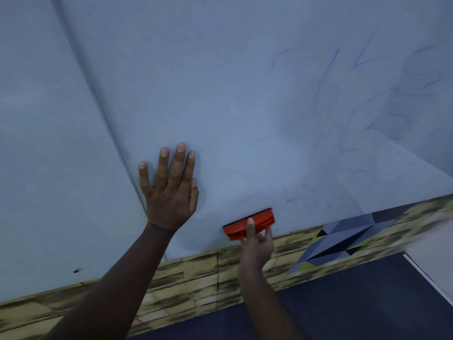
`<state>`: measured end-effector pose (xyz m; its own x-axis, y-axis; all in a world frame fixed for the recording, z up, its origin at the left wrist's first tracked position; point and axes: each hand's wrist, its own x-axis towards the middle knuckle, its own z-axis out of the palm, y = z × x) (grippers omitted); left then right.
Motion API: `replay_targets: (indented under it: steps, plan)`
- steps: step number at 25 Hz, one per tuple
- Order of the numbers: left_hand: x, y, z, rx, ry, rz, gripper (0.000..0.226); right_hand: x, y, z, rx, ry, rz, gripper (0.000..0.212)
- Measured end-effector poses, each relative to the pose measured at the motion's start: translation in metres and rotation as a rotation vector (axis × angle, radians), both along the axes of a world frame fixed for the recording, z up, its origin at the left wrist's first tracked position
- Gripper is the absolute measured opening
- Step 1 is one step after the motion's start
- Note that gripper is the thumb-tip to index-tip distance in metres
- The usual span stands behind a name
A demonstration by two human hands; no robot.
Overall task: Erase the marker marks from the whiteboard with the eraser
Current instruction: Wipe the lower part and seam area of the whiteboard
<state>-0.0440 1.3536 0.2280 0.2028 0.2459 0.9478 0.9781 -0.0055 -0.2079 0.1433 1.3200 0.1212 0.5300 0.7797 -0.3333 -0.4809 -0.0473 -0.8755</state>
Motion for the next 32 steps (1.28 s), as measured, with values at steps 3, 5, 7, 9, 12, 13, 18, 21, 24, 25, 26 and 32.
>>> replay_targets:
  steps: [3, 5, 7, 9, 12, 13, 18, 21, 24, 25, 26, 32]
  plan:
    - [0.010, 0.003, -0.009, -0.008, -0.063, 0.012, 0.065, -0.020, -0.009, 0.012, -0.016, 0.039, 0.043, 0.058]
    - [0.015, 0.003, -0.015, -0.014, -0.093, 0.015, 0.065, -0.017, -0.008, 0.015, -0.014, 0.087, 0.092, 0.058]
    - [0.017, 0.004, -0.020, -0.022, -0.111, 0.010, 0.066, 0.000, -0.001, 0.009, -0.032, 0.131, 0.085, 0.058]
    - [0.017, 0.004, -0.023, -0.020, -0.113, 0.015, 0.066, 0.026, 0.011, -0.002, -0.071, 0.196, 0.015, 0.058]
    - [0.017, 0.005, -0.023, -0.019, -0.116, 0.016, 0.066, 0.063, 0.023, -0.018, -0.156, 0.322, -0.032, 0.055]
    - [0.017, 0.004, -0.023, -0.024, -0.117, 0.019, 0.066, 0.073, 0.025, -0.021, -0.193, 0.354, -0.022, 0.052]
    - [0.017, 0.004, -0.024, -0.037, -0.117, 0.038, 0.066, 0.092, 0.029, -0.041, -0.288, 0.396, 0.065, 0.037]
    - [0.018, 0.004, -0.025, -0.038, -0.117, 0.051, 0.066, 0.086, 0.026, -0.053, -0.300, 0.405, 0.120, 0.035]
    - [0.018, 0.003, -0.026, -0.043, -0.125, 0.061, 0.066, 0.081, 0.021, -0.055, -0.288, 0.410, 0.150, 0.048]
    - [0.018, 0.003, -0.026, -0.046, -0.121, 0.065, 0.066, 0.082, 0.022, -0.050, -0.250, 0.392, 0.132, 0.050]
    - [0.019, 0.002, -0.026, -0.048, -0.116, 0.072, 0.066, 0.083, 0.023, -0.042, -0.199, 0.326, 0.084, 0.051]
    - [0.024, 0.000, -0.027, -0.043, -0.148, 0.083, 0.067, 0.102, 0.029, 0.052, 0.197, -0.294, -0.071, 0.062]
